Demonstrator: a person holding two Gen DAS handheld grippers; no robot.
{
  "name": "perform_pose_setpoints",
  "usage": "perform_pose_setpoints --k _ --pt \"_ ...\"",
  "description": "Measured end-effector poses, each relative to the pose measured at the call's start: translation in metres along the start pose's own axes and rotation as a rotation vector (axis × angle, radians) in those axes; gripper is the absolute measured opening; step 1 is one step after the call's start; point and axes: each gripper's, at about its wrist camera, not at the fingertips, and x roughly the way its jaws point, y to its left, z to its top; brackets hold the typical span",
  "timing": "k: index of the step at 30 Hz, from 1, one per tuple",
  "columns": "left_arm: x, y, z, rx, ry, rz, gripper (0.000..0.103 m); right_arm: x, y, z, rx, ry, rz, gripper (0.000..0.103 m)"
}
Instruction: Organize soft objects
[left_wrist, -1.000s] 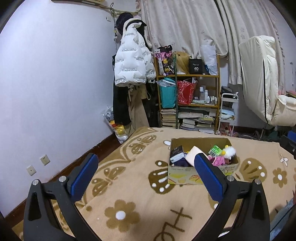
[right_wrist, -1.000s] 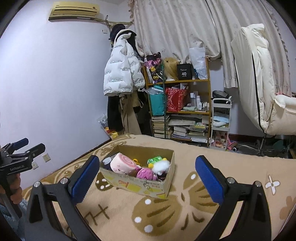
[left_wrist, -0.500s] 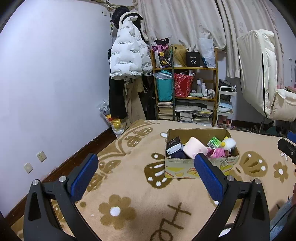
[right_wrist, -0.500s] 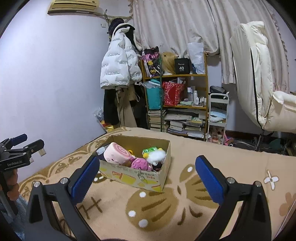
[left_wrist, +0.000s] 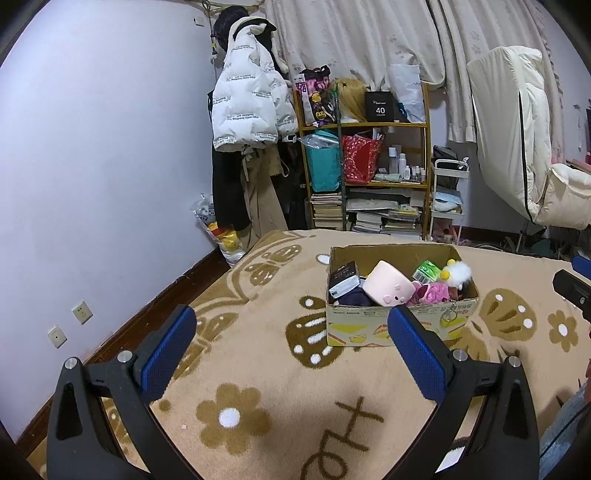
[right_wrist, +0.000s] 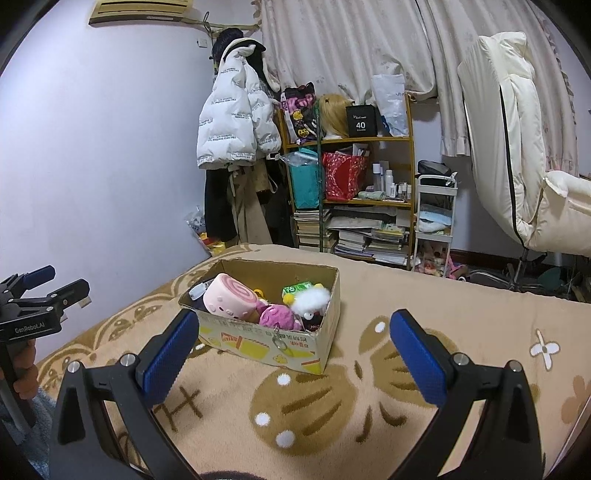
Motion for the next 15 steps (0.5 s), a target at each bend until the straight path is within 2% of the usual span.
perform_pose_setpoints --k 15 --pt "0.0025 -0.0065 -0.0023 0.013 0.002 -0.011 0.102 0.0007 -0.0018 -0.0005 -0.001 0.004 0.0 0.103"
